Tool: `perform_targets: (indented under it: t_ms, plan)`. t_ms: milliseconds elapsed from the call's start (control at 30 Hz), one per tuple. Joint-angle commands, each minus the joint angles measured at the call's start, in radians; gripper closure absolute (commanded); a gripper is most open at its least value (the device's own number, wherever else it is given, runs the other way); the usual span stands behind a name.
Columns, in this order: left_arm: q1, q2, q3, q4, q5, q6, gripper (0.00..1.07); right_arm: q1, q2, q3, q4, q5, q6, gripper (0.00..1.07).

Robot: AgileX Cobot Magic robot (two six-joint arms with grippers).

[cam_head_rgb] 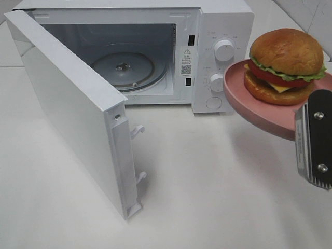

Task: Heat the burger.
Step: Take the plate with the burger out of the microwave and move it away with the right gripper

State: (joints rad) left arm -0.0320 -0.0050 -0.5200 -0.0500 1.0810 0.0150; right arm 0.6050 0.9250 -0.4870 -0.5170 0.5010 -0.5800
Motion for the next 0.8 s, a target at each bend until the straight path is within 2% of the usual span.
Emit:
perform_targets:
  t_ms: [33, 67, 167, 233, 267, 300, 333, 500, 667, 800]
  plan:
    - [0.003, -0.006, 0.003, -0.002, -0.012, -0.006, 0.06, -0.002, 0.016, -0.005, -0.129, -0.016, 0.167, 1.07]
    - [0.003, -0.006, 0.003, -0.002, -0.012, -0.006, 0.06, -0.002, 0.044, -0.005, -0.174, 0.008, 0.255, 1.07]
    - [0.003, -0.006, 0.003, -0.002, -0.012, -0.006, 0.06, -0.002, 0.057, -0.005, -0.203, 0.018, 0.295, 1.07]
    - [0.003, -0.006, 0.003, -0.002, -0.012, -0.006, 0.06, -0.002, 0.127, -0.005, -0.324, 0.031, 0.504, 1.07]
    - [0.003, -0.006, 0.003, -0.002, -0.012, -0.006, 0.06, -0.002, 0.127, -0.005, -0.324, 0.031, 0.504, 1.07]
    - [0.003, -0.006, 0.003, -0.002, -0.012, -0.006, 0.06, -0.002, 0.160, -0.006, -0.377, 0.033, 0.607, 1.07]
    - [0.003, -0.006, 0.003, -0.002, -0.012, -0.006, 0.06, -0.002, 0.160, -0.006, -0.377, 0.033, 0.607, 1.07]
    - [0.003, -0.006, 0.003, -0.002, -0.012, -0.006, 0.06, -0.002, 0.232, -0.006, -0.518, 0.071, 0.907, 1.07]
    - [0.003, -0.006, 0.003, -0.002, -0.012, -0.006, 0.06, -0.002, 0.268, -0.007, -0.591, 0.160, 1.085, 1.07]
    - [0.003, -0.006, 0.003, -0.002, -0.012, -0.006, 0.06, -0.002, 0.282, -0.007, -0.596, 0.213, 1.149, 1.07]
